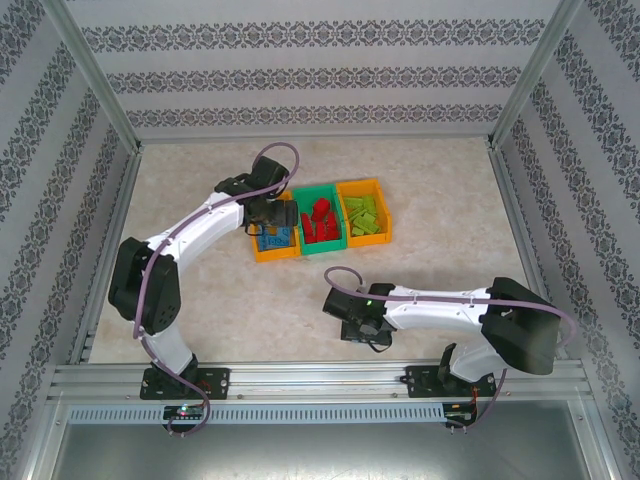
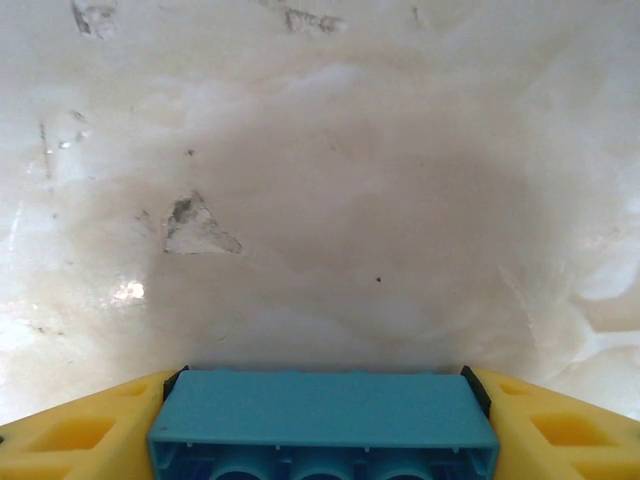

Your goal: Sort the legos into containers by color

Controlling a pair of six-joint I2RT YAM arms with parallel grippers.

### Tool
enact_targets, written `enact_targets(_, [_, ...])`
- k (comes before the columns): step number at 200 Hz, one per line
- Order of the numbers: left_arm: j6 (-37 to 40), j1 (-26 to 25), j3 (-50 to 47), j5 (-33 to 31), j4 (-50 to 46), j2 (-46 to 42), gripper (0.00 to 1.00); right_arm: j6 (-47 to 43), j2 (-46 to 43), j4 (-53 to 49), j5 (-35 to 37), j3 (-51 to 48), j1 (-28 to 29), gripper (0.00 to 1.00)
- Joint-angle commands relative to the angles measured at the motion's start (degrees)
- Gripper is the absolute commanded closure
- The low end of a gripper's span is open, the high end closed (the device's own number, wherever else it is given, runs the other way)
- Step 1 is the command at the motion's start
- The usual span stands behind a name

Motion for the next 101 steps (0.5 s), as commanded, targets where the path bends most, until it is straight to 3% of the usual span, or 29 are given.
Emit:
enact_targets(1, [0.9, -0.1, -1.5, -2.3, 0.8, -4.5, 0.10, -2.9, -1.2, -2.6, 3.0, 3.6, -0.7, 0.40])
enact_targets(48, [-0.6, 0.0, -8.5, -6.0, 1.9, -12.4, 0.03, -17.0, -1.9, 0.4, 3.9, 16.1, -7.9, 0.40])
enact_targets(101, [-3.9, 0.7, -21.1, -9.5, 2.5, -24.9, 0.01, -31.4, 8.5, 10.7, -5.2, 32.6, -17.1, 0.40])
